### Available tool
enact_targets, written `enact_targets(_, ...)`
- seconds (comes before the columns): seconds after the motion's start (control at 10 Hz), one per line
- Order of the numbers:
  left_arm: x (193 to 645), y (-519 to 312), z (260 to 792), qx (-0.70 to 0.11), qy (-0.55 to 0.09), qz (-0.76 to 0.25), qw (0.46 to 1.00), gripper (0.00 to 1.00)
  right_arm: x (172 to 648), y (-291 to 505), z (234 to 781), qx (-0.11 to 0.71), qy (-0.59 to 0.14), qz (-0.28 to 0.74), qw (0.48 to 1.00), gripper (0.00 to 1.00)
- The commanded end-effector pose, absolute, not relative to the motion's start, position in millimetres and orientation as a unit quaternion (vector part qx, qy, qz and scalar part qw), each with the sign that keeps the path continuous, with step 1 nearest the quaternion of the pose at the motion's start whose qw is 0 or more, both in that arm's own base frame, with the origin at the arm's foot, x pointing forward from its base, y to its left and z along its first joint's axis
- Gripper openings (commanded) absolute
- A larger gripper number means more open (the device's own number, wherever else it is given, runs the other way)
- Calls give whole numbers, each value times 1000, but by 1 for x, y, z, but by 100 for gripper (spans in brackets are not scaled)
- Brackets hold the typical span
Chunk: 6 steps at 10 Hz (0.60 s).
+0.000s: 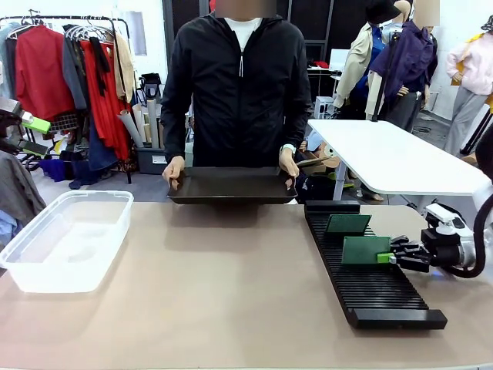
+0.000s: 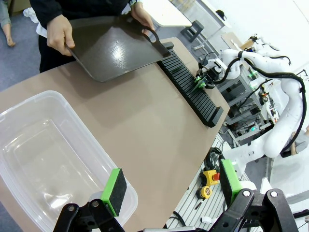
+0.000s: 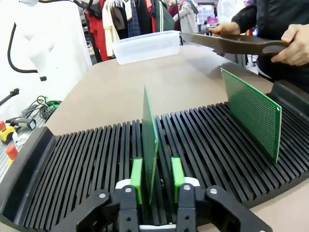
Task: Sort PCBs into racks and boxes based on the side picked up.
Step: If the short side of the Blank PCB is picked up, insert it into the PCB Rack ; if the long side is picked up, place it in the Organizing box.
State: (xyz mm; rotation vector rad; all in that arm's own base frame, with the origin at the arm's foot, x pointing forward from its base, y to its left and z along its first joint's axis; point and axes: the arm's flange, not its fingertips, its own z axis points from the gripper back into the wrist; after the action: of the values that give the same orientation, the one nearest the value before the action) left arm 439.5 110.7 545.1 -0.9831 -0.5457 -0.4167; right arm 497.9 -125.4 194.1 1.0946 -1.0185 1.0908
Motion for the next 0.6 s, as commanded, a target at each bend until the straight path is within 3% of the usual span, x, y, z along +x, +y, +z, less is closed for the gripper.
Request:
enact_targets(0.0,438,109,547,-466,-259,-197,823,100,500,-126,206,470,-429,479,604,92)
enact_targets(0.1,438,109,547,-466,-259,-197,823,100,501,-126,211,470,-428,479,605,100)
enact_targets(0.5,438,109,547,-466,-259,-197,823,100,501,-123,234,474,-406,468,625,100)
